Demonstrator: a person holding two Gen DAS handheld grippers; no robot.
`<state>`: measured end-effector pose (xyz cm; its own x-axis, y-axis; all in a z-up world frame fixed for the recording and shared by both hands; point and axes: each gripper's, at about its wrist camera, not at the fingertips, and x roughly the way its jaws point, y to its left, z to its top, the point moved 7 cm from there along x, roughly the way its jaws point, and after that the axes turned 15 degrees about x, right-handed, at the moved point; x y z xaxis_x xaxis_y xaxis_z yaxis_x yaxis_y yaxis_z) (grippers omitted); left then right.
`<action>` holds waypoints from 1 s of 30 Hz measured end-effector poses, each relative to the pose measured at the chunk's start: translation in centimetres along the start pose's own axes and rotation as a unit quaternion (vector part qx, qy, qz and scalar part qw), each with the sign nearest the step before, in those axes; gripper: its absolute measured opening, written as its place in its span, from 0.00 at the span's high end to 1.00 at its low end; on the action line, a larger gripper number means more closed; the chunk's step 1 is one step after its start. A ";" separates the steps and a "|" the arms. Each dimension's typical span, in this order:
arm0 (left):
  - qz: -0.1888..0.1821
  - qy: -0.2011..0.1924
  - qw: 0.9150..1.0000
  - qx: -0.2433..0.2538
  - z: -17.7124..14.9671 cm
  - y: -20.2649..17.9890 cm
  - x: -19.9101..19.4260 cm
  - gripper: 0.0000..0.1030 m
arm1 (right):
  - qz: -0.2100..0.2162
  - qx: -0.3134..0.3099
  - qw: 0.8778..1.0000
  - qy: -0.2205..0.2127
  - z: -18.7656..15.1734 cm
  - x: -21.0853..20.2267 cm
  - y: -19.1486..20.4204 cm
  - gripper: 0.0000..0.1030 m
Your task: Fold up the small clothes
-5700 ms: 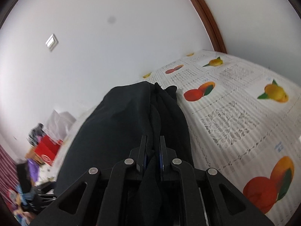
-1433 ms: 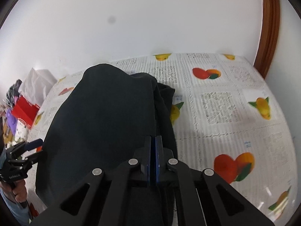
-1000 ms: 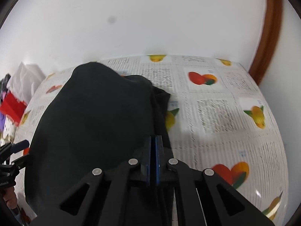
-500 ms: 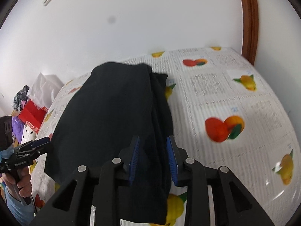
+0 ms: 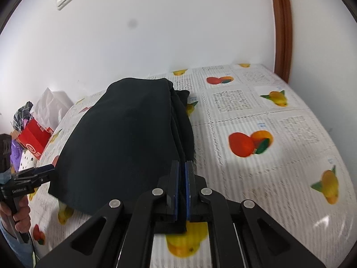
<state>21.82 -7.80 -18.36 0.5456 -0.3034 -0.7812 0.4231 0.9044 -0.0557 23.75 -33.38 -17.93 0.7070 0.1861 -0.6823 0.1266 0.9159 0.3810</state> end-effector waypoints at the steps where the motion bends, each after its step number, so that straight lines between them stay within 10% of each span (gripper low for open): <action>1: 0.000 0.000 1.000 0.002 -0.2 -0.1 -0.2 0.39 | -0.004 -0.004 1.000 0.001 -0.4 -0.5 -0.2 0.94; 9: -0.010 0.013 1.000 0.019 -3.7 -0.7 -1.6 0.40 | -0.067 -0.027 0.997 0.033 -4.3 -2.0 -4.3 0.82; 16: 0.001 0.039 0.999 0.018 -4.8 -1.0 0.8 0.40 | -0.010 -0.041 0.996 0.074 -7.2 0.9 -1.9 0.79; 30: 0.029 0.037 0.999 -0.006 -1.7 0.7 2.2 0.41 | -0.011 -0.015 0.998 0.057 -4.1 5.3 1.1 0.76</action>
<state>22.04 -7.32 -21.15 0.5136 -0.2276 -0.8273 0.3835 0.9234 -0.0160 24.84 -29.98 -23.71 0.6199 0.2036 -0.7578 0.1195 0.9300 0.3476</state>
